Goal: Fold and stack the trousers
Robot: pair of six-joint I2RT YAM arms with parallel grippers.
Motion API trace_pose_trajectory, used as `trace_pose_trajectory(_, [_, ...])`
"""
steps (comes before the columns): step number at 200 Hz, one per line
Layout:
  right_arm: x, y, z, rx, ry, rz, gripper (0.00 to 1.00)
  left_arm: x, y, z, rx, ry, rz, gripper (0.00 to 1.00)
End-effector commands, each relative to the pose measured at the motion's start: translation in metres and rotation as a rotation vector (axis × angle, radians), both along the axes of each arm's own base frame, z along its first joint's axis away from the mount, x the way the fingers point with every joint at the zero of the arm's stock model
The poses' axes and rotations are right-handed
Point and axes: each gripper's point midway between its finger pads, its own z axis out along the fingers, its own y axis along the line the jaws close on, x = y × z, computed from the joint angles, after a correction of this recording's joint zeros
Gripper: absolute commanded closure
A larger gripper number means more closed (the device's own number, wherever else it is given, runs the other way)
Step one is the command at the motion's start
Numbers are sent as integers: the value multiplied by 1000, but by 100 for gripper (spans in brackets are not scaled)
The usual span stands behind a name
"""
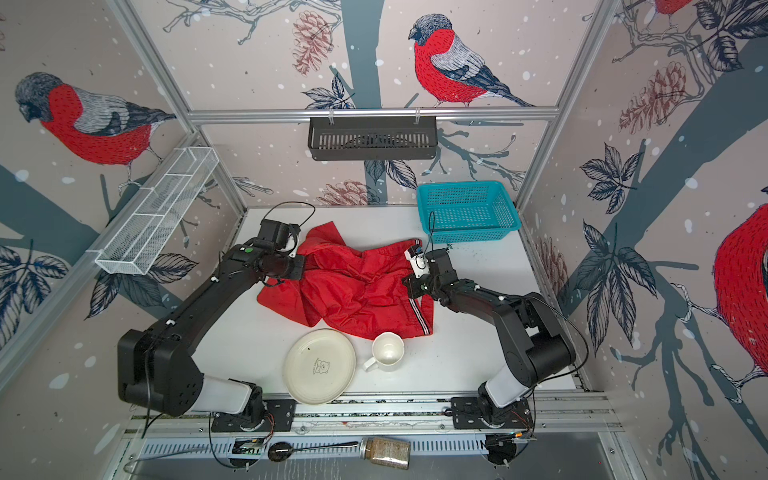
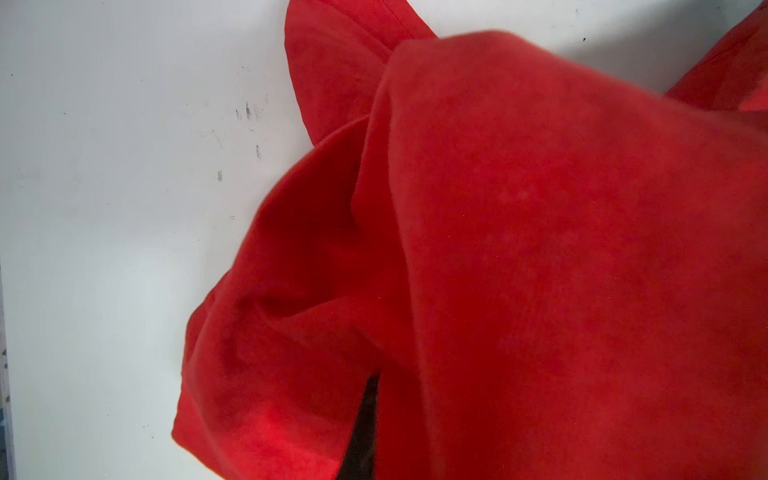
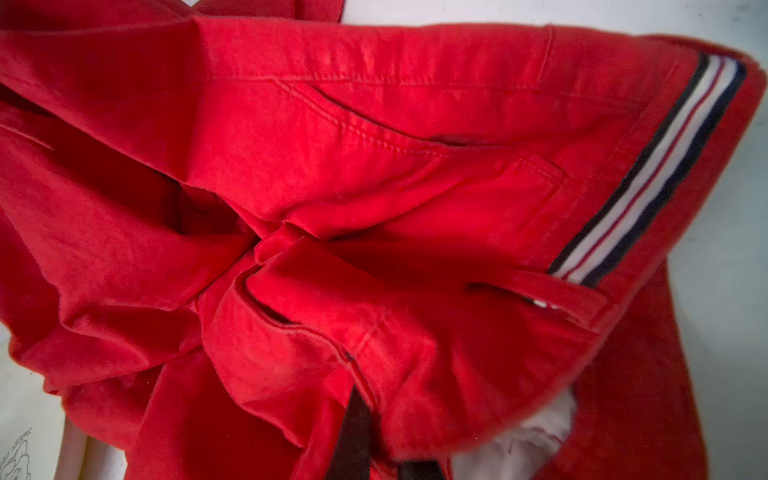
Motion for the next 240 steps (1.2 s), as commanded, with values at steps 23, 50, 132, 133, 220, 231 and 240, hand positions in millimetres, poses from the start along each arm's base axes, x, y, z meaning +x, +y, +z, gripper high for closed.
trace_pose_trajectory(23, [-3, -45, 43, -72, -63, -182, 97, 13, 27, 19, 93, -51, 73, 99])
trace_pose_trajectory(50, [-12, -92, 67, -150, -59, -351, 98, 20, 43, 32, 118, -63, 117, 99])
trace_pose_trajectory(132, [5, -134, 14, -253, 66, -489, 96, 44, 11, -7, 19, 79, 14, 94])
trace_pose_trajectory(133, [6, -133, 13, -251, 68, -485, 96, 44, 11, -8, 18, 80, 14, 94])
trace_pose_trajectory(220, [13, -117, -27, -235, 162, -408, 20, 57, 30, -30, 69, 120, 52, 63])
trace_pose_trajectory(231, [12, -118, -36, -238, 175, -412, 16, 56, 32, -25, 67, 107, 53, 56])
trace_pose_trajectory(240, [13, -120, -41, -244, 182, -421, 13, 53, 33, -22, 62, 102, 55, 53])
